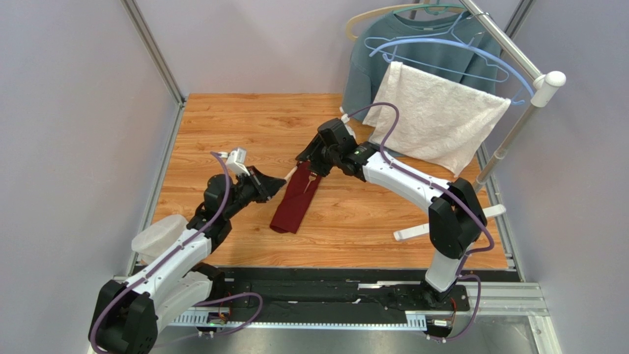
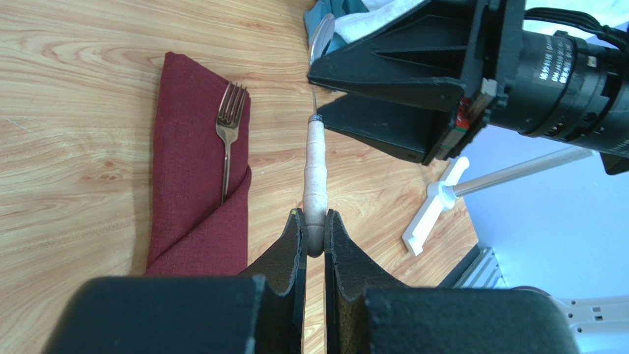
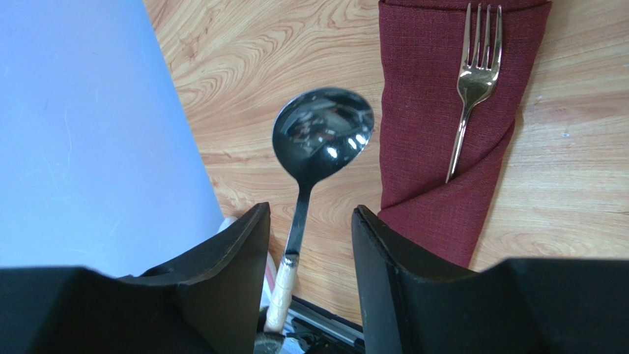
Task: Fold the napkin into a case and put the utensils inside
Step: Pass from the left arm to the right
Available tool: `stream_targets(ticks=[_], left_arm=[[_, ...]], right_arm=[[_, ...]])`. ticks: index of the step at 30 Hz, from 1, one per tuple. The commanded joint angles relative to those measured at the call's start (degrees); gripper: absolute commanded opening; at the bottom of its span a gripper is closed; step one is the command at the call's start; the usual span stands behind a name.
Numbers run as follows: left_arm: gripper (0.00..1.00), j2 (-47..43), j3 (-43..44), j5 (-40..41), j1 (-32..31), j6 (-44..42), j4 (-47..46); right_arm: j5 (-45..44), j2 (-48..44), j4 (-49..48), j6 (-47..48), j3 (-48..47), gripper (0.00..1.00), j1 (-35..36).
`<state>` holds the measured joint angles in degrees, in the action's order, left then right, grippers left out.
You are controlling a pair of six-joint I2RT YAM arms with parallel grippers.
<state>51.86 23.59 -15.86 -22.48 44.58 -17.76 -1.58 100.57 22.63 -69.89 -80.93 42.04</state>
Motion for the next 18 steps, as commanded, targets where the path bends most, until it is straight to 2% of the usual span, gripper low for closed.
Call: stream_targets(ticks=[1,7,9,10,12,14,15,16,18], left_arm=[[0.00,-1.67,-0.92,0.21,-0.20,0.51,-3.51],[0.00,-2.90,-1.71,0.83,-0.20,-0.02,-2.54],[0.00,-2.81,-2.15,0.83,-0.28,0.16,-2.89],[0.00,-2.55,-2.24,0.48,-0.20,0.25,-3.24],[0.01,-0.98,-1.01,-1.71,-0.20,-0.02,-1.42],[0.16,0.26,3.98,-3.56,-0.20,-2.64,8.75],[0.30,0.96,6.27,-3.22,-0.11,-3.78,14.10],[0.31,0.88,9.51,-2.08,-0.11,-5.10,24.16],[0.31,-1.13,10.50,0.46,0.94,-5.29,29.86]], right_arm=[[-1.50,1.90,-0.83,-3.85,-3.88,0.39,0.23],[-0.79,2.96,-0.23,-5.26,-4.68,0.21,0.41],[-0.79,3.31,0.13,-5.17,-4.94,0.11,0.41],[-0.88,3.40,0.22,-5.17,-5.20,0.00,0.41],[-1.14,4.10,0.13,-3.69,-6.43,0.00,0.32],[-3.84,5.68,2.32,0.95,-8.27,0.00,0.23],[-4.91,6.12,3.63,2.98,-10.55,0.00,0.32],[-5.79,6.82,5.21,4.83,-11.44,0.00,0.32],[-8.60,8.23,7.15,10.17,-13.72,0.00,0.32]])
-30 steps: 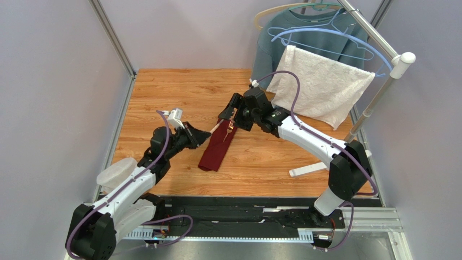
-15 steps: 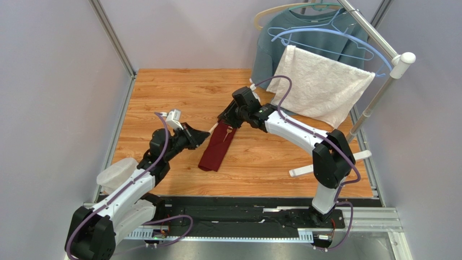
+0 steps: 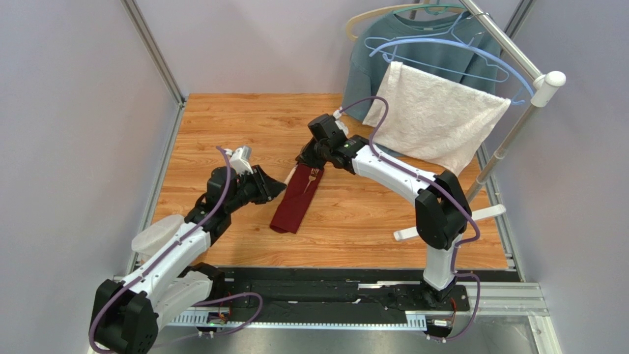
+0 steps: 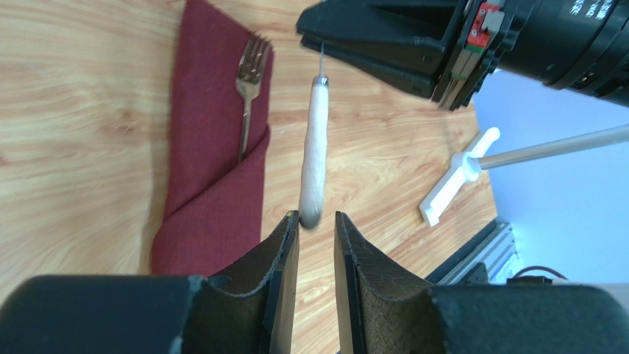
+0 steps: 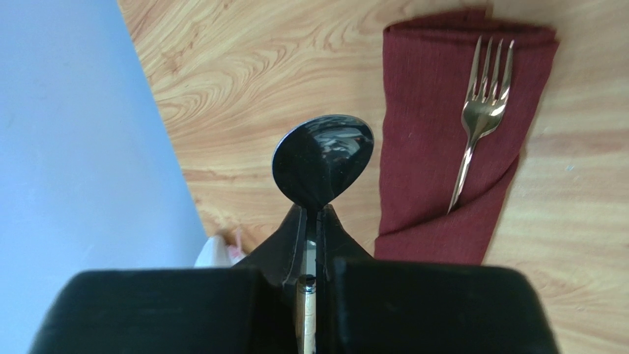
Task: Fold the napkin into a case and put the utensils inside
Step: Pass from the left arm to the right, then insert the spoon into the folded napkin.
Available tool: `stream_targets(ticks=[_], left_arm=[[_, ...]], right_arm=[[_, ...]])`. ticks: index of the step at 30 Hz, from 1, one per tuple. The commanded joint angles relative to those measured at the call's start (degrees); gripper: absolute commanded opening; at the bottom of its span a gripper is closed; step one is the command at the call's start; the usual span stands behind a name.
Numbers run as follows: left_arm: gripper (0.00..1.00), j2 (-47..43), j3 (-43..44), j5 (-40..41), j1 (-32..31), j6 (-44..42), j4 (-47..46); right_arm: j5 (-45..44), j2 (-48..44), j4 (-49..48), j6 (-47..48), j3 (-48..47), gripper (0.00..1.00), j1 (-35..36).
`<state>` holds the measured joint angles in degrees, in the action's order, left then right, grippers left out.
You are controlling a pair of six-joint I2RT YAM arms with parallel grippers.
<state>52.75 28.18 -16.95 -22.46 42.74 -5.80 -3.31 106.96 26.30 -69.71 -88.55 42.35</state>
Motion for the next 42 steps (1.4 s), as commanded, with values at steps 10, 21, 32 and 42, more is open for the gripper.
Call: stream_targets(ticks=[10,21,32,42], left_arm=[[0.04,-1.79,-4.45,-3.43,4.44,4.37,15.04],[0.02,6.13,-6.47,-7.40,4.44,1.29,9.58],[0.01,8.94,-8.15,-7.75,4.44,0.68,7.74],[0.01,12.29,-9.64,-8.01,4.44,1.03,3.96]], right_arm=[[-17.34,10.37,13.67,19.52,-18.04,0.00,0.19],[-18.66,17.32,14.83,19.61,-22.71,0.00,1.07],[-23.05,20.92,14.39,21.28,-24.82,0.00,3.18],[-24.81,23.30,13.69,22.25,-25.00,0.00,4.15]])
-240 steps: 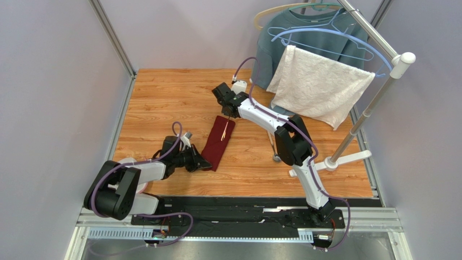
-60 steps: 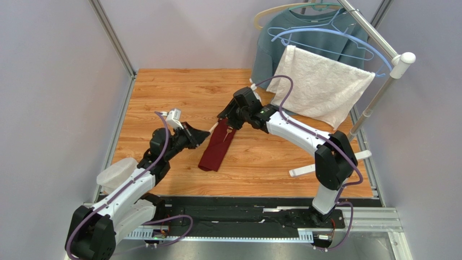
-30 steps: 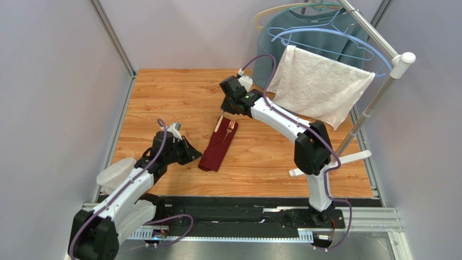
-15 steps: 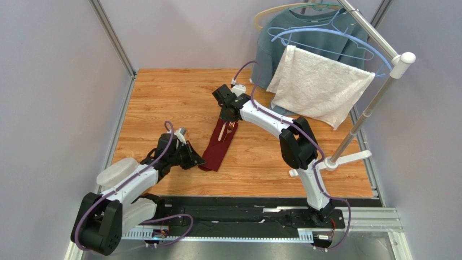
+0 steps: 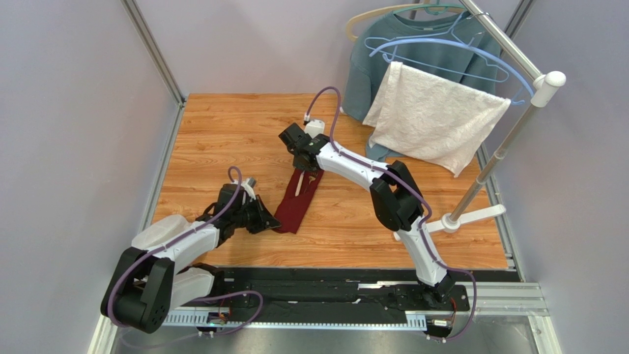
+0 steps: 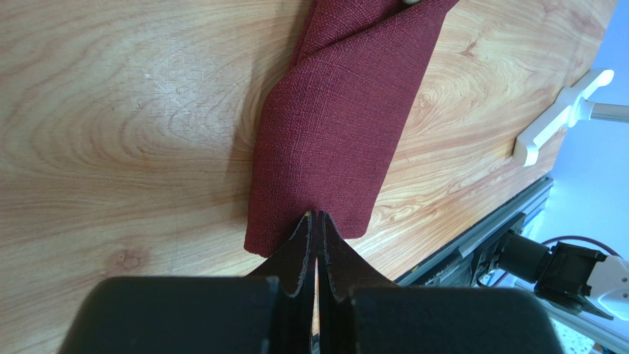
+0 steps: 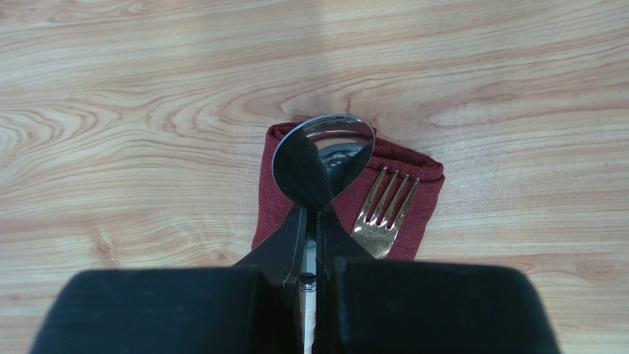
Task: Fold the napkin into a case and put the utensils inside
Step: Insert the spoon into the folded napkin.
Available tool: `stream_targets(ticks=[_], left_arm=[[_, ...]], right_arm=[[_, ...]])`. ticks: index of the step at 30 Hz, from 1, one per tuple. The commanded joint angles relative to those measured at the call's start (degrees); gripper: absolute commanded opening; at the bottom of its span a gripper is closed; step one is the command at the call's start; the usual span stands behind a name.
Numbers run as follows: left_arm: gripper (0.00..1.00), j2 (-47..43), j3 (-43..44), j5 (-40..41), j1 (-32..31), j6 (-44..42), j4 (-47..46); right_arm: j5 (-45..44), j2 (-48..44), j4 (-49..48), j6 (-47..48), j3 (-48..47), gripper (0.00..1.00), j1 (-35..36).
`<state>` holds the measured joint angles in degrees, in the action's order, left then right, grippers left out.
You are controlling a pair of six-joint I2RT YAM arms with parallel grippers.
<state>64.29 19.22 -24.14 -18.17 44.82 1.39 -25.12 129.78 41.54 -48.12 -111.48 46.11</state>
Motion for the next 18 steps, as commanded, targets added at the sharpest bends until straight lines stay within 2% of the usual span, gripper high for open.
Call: stream_targets(ticks=[1,18], left_arm=[[0.01,0.83,-0.68,-0.73,0.16,-1.05,-3.23],[0.00,5.49,-2.08,-0.73,0.16,-0.96,-7.36]], right_arm=[[-3.00,0.48,-1.46,0.57,-1.99,0.00,0.56],[2.80,-2.68,6.00,-11.55,2.93,0.00,4.17]])
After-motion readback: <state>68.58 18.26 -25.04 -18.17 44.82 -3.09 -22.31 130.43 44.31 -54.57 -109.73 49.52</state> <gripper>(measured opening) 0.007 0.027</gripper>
